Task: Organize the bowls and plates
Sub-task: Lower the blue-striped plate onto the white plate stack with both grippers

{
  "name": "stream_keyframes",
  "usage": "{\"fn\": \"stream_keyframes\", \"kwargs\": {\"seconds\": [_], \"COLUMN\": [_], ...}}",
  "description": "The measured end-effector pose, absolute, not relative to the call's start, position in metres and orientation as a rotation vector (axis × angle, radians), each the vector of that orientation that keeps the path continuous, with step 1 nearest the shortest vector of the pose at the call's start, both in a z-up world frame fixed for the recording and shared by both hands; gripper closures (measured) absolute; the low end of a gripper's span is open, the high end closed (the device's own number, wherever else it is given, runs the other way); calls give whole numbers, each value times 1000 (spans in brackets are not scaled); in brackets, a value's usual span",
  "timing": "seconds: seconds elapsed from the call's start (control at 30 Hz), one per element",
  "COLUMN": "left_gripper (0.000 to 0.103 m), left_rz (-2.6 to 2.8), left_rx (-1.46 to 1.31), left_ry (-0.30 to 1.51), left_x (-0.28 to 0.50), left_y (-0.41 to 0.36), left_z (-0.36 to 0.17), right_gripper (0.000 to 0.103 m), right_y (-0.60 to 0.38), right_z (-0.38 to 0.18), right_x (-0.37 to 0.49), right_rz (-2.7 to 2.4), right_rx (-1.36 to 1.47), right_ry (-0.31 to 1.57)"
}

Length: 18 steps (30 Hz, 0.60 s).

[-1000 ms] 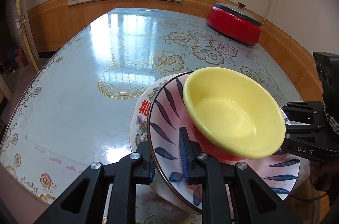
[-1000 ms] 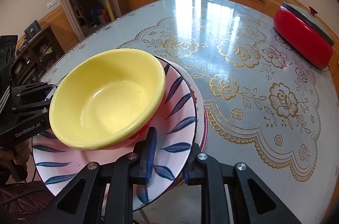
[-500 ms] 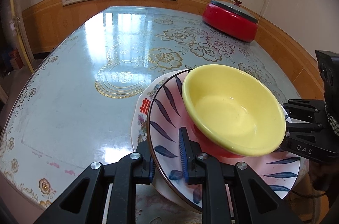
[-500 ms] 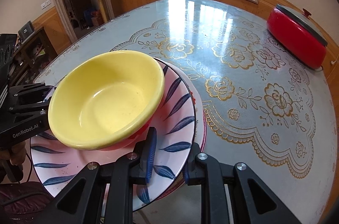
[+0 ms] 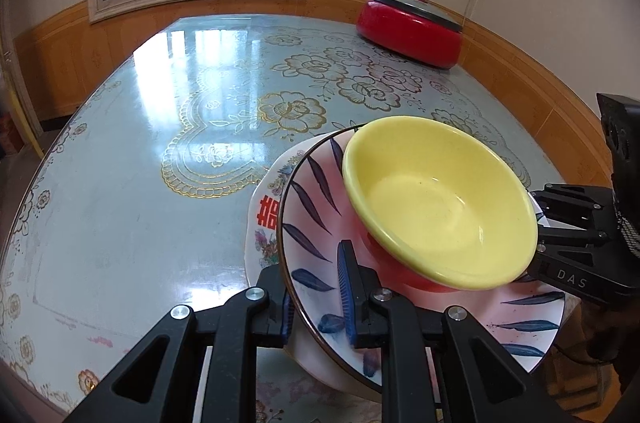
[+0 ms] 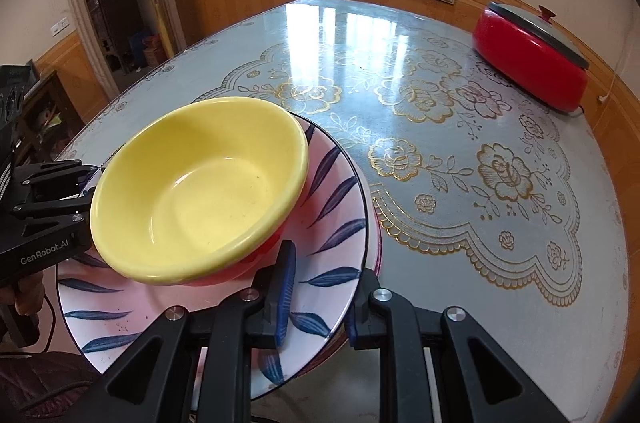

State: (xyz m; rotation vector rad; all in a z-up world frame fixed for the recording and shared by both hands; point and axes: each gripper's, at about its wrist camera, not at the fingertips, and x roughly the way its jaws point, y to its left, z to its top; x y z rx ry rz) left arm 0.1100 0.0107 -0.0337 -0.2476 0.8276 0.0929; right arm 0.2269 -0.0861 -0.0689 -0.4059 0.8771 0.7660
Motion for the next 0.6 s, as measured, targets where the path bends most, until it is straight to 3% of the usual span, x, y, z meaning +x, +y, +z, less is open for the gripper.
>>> {"fn": "stream_keyframes", "kwargs": {"seconds": [0.4,0.6], "left_gripper": [77,76], "left_rz": [-9,-54], "left_rx": [-212,-200], "left_ry": [823,818], "left_x": [106,104], "left_y": [18,22], "left_z": [-31,-30], "right_gripper": [77,85], "right_y": [-110,-103], "right_z": [-56,-61], "right_x": [223,205], "right_rz": [682,590], "right_rx": [-184,-239], "right_ry": [943,925]}}
